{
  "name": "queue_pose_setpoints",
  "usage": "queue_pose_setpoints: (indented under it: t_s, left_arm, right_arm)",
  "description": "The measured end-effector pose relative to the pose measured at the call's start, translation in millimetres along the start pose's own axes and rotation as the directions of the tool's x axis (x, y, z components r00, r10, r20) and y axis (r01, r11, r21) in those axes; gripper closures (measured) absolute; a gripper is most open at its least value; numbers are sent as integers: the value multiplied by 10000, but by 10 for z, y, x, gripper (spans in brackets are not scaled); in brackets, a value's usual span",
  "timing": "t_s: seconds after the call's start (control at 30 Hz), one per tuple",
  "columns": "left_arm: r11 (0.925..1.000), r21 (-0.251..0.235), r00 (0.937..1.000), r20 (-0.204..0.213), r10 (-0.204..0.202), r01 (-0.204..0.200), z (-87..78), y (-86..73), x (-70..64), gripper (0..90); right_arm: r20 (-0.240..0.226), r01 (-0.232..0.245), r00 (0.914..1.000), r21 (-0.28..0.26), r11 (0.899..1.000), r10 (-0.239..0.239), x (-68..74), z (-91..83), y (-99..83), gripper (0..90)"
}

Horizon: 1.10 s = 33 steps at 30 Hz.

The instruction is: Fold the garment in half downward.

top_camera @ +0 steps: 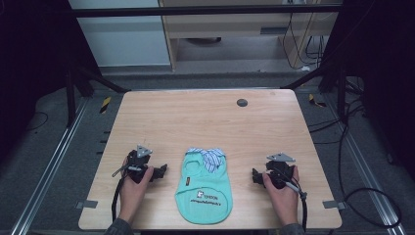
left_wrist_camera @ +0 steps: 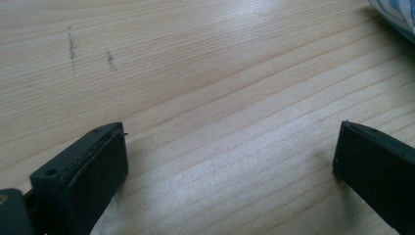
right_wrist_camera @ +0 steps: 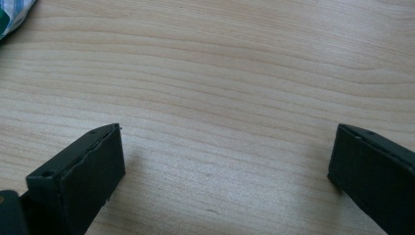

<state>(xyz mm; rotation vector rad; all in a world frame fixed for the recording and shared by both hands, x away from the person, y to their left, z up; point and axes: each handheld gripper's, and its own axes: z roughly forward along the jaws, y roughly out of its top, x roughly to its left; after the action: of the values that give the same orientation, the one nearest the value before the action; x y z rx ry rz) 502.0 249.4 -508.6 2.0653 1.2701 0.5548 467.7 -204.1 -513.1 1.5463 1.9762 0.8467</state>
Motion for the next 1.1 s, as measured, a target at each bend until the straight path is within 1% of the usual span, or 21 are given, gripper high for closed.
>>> queue_pose_setpoints:
  t_s: [0.03,0.07,0.13,0.33,0.4,0.43,0.47,0.63,0.67,0.73,0.9,0.97,1.03,1.07,1.1]
  left_arm:
    - [10000,0,10000,0,0,0,0,0,0,0]
    - [10000,7,9999,-78,-86,86,-16,-15,-14,0]
    - [10000,33,9999,-105,-91,91,-26,-22,-17,0]
    - [10000,2,9999,-57,-85,85,-57,-56,-27,0]
    - [10000,12,10000,13,-34,34,-67,-64,-32,0]
    - [10000,7,10000,61,23,-23,-71,-70,-30,0]
    - [10000,6,9999,82,70,-70,-76,-75,-29,0]
    - [9999,-34,9997,187,167,-166,-91,-87,-17,8]
    - [9996,-85,9994,189,283,-282,-98,-92,-15,8]
    - [9993,-124,9991,237,347,-344,-99,-94,-13,17]
    - [9992,-93,9987,343,384,-381,-98,-94,0,16]
    - [9993,-138,9984,442,341,-336,-105,-89,-6,29]
    - [9990,-187,9980,495,404,-395,-113,-81,-8,48]
    - [9987,-295,9957,824,431,-408,-129,-51,-23,50]
    - [9985,-455,9940,1036,363,-317,-138,-33,-35,49]
  right_arm:
    - [-11,3,10000,1,10000,-3,5,-2,-1,3]
    - [-9,12,10000,6,10000,-12,12,-5,-5,3]
    - [-24,-7,10000,1,10000,7,22,-9,-9,3]
    - [-118,81,9999,16,10000,-80,51,-32,-31,4]
    - [-165,154,9997,-16,9999,-155,58,-34,-33,4]
    - [-177,109,9998,8,9999,-109,66,-37,-35,4]
    - [-242,226,9995,-9,9997,-226,68,-38,-38,5]
    - [-298,226,9993,5,9997,-226,77,-43,-40,5]
    - [-303,223,9993,7,9998,-222,81,-44,-41,6]
    - [-425,283,9987,-12,9996,-284,85,-46,-42,7]
    - [-401,316,9987,-27,9995,-317,83,-47,-43,11]
    - [-376,303,9988,-21,9995,-303,89,-50,-45,18]
    - [-349,298,9989,-52,9995,-300,97,-54,-47,34]
    - [-395,411,9984,-91,9991,-414,120,-71,-35,113]
    - [-486,419,9979,-68,9991,-422,137,-74,-19,135]
